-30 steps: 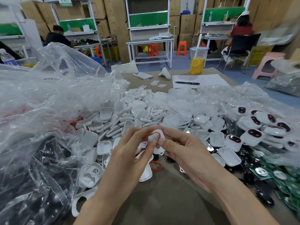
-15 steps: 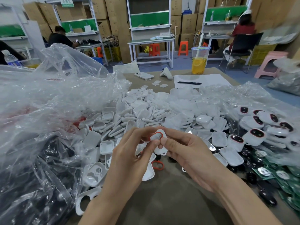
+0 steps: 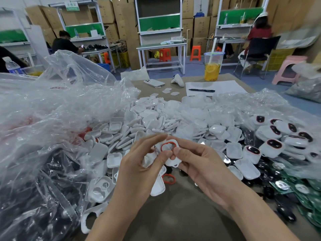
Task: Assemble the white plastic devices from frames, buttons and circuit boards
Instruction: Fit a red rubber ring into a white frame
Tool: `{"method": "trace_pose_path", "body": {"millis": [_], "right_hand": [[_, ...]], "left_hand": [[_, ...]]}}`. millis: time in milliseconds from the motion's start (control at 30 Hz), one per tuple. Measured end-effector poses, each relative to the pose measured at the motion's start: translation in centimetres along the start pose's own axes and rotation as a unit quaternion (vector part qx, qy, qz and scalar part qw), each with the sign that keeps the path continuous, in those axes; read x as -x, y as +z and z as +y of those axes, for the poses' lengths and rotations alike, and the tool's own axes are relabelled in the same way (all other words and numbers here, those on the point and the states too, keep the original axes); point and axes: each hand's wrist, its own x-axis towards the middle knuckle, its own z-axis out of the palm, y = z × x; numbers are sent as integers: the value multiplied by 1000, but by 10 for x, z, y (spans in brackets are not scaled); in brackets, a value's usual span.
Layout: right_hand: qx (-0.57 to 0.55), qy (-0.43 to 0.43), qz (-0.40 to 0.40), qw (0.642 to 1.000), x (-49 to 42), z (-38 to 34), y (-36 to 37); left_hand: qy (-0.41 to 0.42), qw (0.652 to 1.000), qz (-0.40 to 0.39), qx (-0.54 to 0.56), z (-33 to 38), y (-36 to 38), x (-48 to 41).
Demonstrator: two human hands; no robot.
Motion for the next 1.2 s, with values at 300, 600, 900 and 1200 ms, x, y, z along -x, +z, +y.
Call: {"method": "trace_pose_path", "body": {"millis": [300,600,900,1200], "right_hand": [[-65,-12,7,998,-2,-2,0],[-53,-11,-48,997,-1,0,-2],[-63,3,-82,995,2,-1,-3],[-60,-6,-76,995,1,1,-4]], "left_hand": [[-214,926,-85,298,0,-9,-8],[-272,868,-188,370,-13,-9,-9],[-260,881,-189,348,-13,-10,-8],[-255,889,-184,332,-7,-10,-9]]}}
